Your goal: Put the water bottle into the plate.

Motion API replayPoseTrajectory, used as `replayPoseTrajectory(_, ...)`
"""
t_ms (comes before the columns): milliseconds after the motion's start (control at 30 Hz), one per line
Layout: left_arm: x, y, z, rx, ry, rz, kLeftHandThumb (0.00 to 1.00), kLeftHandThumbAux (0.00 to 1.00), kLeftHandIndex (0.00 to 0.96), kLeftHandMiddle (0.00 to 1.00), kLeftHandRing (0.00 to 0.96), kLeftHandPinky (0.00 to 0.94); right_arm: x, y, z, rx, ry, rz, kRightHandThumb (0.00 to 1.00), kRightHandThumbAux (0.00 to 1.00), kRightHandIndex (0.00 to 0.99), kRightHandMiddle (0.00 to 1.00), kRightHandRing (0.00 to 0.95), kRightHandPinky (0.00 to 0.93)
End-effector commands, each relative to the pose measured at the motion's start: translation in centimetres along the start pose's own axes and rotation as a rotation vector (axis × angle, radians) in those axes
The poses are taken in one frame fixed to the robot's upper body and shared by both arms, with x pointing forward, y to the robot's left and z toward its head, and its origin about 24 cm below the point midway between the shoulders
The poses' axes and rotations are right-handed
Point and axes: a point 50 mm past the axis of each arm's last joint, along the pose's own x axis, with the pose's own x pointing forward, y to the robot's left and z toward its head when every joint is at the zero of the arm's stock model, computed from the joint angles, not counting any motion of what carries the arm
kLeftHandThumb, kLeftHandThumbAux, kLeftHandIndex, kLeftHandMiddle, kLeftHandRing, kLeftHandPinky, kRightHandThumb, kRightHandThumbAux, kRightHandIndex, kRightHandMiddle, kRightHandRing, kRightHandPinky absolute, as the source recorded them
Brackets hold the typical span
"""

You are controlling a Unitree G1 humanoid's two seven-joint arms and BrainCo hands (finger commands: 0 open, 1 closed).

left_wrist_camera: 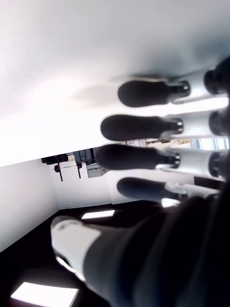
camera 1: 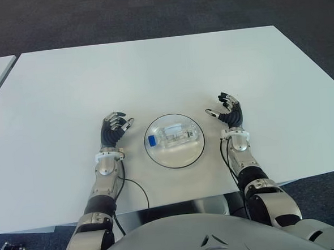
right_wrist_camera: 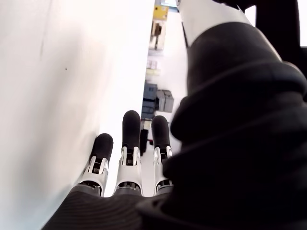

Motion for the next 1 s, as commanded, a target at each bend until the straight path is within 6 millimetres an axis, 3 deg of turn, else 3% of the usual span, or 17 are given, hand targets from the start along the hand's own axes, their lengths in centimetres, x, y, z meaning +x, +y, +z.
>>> replayPoseTrajectory(33, -1.7, -0.1, -2.8, 0.008, 0.157, -0.021, 0.709, 0.717, 0.435, 0.614, 0.61, 0.596, -0.6, 0.8, -1.4, 0.043, 0.101, 0.068, 0.296, 0.98, 0.37, 0.364, 0.355, 0.395)
replayPoseTrajectory(233, -1.6, -0.1, -2.8, 0.002, 0.162, -0.023, 0.71, 0.716, 0.434, 0.611, 0.603, 0.581, -0.6, 0.9, -1.6, 0.069, 0.142, 0.095, 0.191, 0.994, 0.397, 0.419, 0.426, 0.468)
replayPoseTrajectory(533, -1.6, 0.0, -2.8, -0.026, 0.173, -0.019, 0.71, 0.716, 0.434, 0.607, 0.587, 0.554, -0.7, 0.8, -2.5, 0.108, 0.201, 0.115, 0.08, 0.991, 0.429, 0.476, 0.481, 0.493)
replayPoseTrajectory(900, -1.6, 0.0, -2.6, -0.057, 0.17, -0.016, 0.707, 0.716, 0.432, 0.6, 0.583, 0.556, -0.8, 1.1, -3.1, 0.164, 0.255, 0.108, 0.038, 0.998, 0.532, 0.553, 0.535, 0.528)
replayPoseTrajectory(933, -1.6, 0.0, -2.6, -0.059, 0.17, -0.015, 0.707, 0.716, 0.432, 0.601, 0.583, 0.554, -0.8, 1.1, -3.2, 0.166, 0.261, 0.11, 0.274, 0.904, 0.496, 0.558, 0.539, 0.528)
replayPoseTrajectory(1000, -1.6, 0.0, -2.6, -0.061, 0.174, -0.013, 0.707, 0.716, 0.432, 0.6, 0.582, 0.55, -0.8, 1.1, -3.3, 0.172, 0.275, 0.116, 0.479, 0.821, 0.464, 0.563, 0.541, 0.526)
